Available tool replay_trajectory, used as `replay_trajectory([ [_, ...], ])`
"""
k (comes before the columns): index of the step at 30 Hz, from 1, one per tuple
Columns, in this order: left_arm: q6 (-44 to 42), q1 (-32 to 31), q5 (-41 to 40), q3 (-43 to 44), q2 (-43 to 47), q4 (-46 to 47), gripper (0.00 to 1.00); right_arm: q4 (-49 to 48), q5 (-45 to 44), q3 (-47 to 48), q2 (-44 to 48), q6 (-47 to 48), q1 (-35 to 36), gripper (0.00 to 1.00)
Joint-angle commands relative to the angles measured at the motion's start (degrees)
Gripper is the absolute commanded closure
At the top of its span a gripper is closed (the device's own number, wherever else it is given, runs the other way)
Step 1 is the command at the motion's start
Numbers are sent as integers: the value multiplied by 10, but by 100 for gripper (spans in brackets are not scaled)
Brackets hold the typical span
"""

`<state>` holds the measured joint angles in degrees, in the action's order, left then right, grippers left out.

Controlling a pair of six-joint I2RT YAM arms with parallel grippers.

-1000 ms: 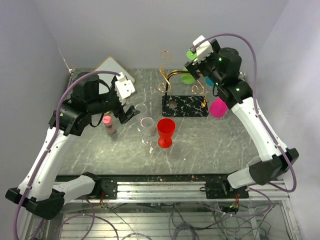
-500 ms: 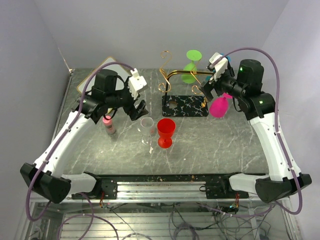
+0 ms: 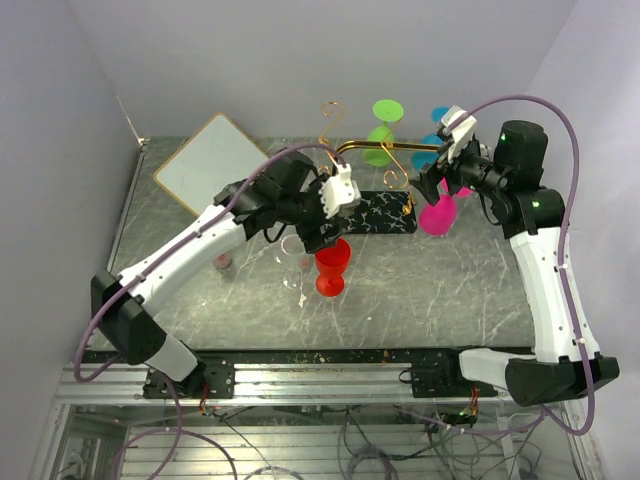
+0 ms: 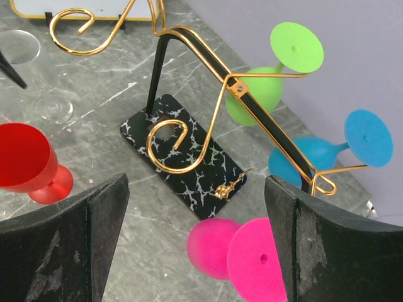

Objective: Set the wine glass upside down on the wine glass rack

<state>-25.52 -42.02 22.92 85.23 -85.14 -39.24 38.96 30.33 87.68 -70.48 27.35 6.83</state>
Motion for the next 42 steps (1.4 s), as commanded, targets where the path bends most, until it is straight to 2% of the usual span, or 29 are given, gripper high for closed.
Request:
replay_trajectory([
  [1, -17, -23, -51, 42, -41, -14, 10, 4, 22, -8, 15, -7, -7, 12],
  [7, -24, -42, -83, 65, -88, -24, 11, 8, 31, -5, 16, -8, -8, 13],
  [11, -35, -50, -105, 65, -101, -28, 15, 8, 31, -7, 18, -7, -9, 13],
  [24, -65, -67, -148, 61, -138, -49, 42, 8, 40, -8, 17, -9, -16, 14],
  [30, -63, -71, -156, 66, -156, -53, 50, 8, 46, -10, 17, -10, -18, 14],
  [35, -60, -71, -143, 73, -160, -62, 61, 7, 47, -11, 16, -9, -19, 14],
  [42, -64, -72, -106, 77, -155, -78, 82, 4, 37, -17, 16, -5, -19, 14],
])
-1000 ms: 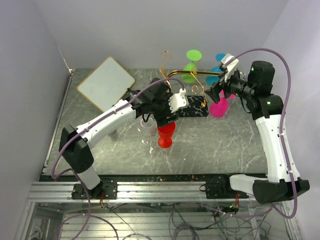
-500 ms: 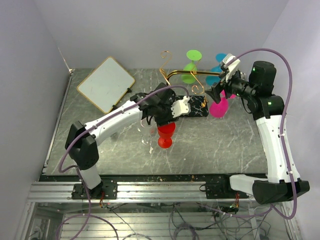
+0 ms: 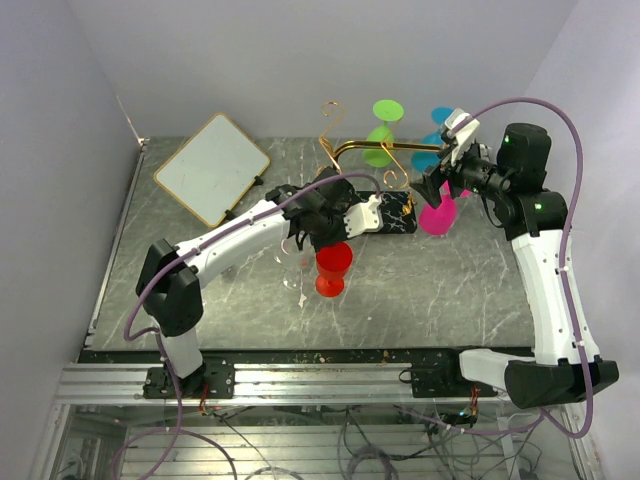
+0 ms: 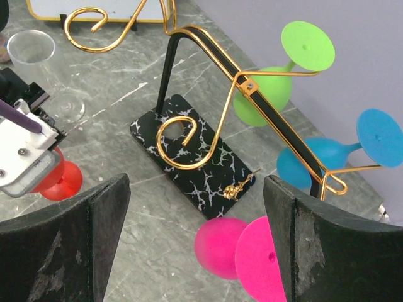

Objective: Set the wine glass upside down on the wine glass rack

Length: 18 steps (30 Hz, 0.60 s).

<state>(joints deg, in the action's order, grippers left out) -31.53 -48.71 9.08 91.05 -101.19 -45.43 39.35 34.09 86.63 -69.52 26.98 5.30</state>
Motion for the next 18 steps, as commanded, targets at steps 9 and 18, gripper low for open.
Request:
replay_trajectory([
  [9, -8, -5, 103, 31, 23, -44, 93, -1, -17, -7, 5, 2, -5, 14],
  [18, -37, -2, 203, 56, 62, -96, 93, -11, -6, -15, -4, -2, -21, 14],
])
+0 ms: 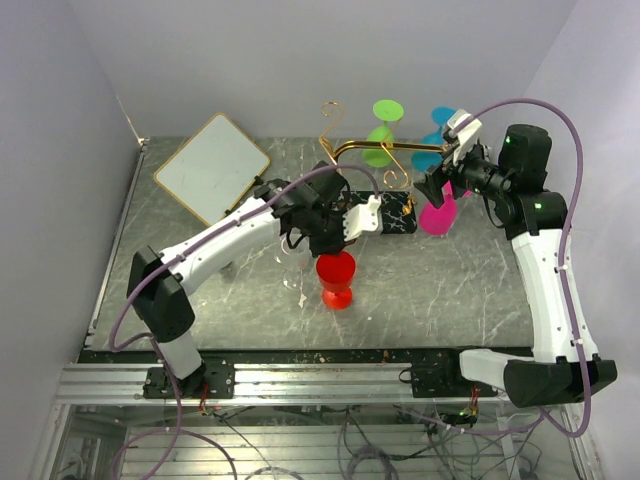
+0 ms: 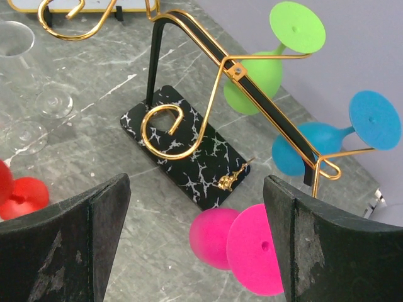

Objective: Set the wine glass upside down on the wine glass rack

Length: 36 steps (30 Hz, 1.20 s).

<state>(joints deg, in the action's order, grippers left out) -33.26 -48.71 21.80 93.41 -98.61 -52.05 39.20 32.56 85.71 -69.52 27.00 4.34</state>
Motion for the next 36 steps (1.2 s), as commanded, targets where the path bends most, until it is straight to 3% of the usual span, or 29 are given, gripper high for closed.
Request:
replay_trajectory([
  [1, -21, 2, 92, 36, 41, -38, 93, -8, 16, -4, -5, -4, -16, 14],
  [11, 32, 116, 262, 52, 126, -18, 93, -5, 64, 4, -24, -8, -24, 17],
  [22, 194, 280, 409, -45, 287, 150, 93, 16, 205, 47, -50, -13, 3, 20],
  [27, 255, 326, 362, -60, 316, 214, 93, 30, 196, 70, -64, 8, 75, 21],
  [36, 291, 330, 202, -32, 328, 270, 93, -11, 205, 52, -92, -33, 158, 23],
])
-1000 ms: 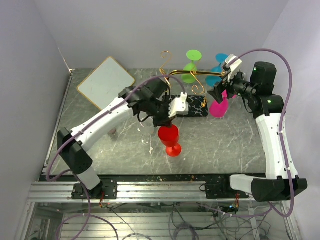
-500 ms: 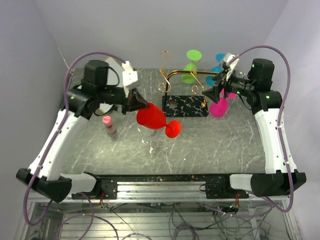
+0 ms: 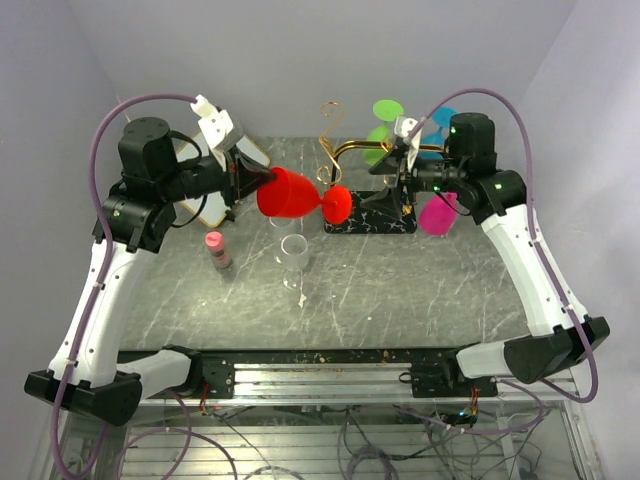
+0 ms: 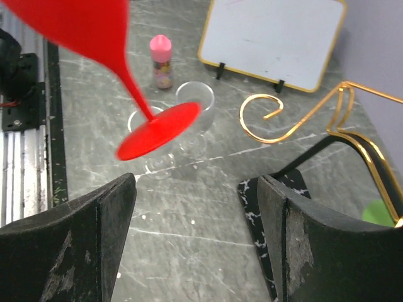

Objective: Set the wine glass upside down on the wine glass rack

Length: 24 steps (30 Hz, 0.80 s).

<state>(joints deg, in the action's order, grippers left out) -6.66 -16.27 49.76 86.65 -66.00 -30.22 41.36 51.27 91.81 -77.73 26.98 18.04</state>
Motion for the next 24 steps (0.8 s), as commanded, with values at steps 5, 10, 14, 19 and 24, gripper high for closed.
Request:
replay_trajectory([
  [5, 36, 6, -114, 60, -10, 69, 93, -110, 31, -42, -19, -131, 32, 26],
  [10, 49, 6, -142, 64, -22, 81, 93, -174, 30, -34, -46, -239, 48, 27],
  [14, 44, 6, -160, 64, -27, 93, 93, -198, 11, -1, -75, -292, 60, 30],
  [19, 40, 6, -162, 64, -27, 96, 93, -226, -27, 18, -99, -348, 63, 35],
  [24, 31, 6, -160, 58, -29, 96, 93, -239, -49, 25, -115, -377, 65, 47],
])
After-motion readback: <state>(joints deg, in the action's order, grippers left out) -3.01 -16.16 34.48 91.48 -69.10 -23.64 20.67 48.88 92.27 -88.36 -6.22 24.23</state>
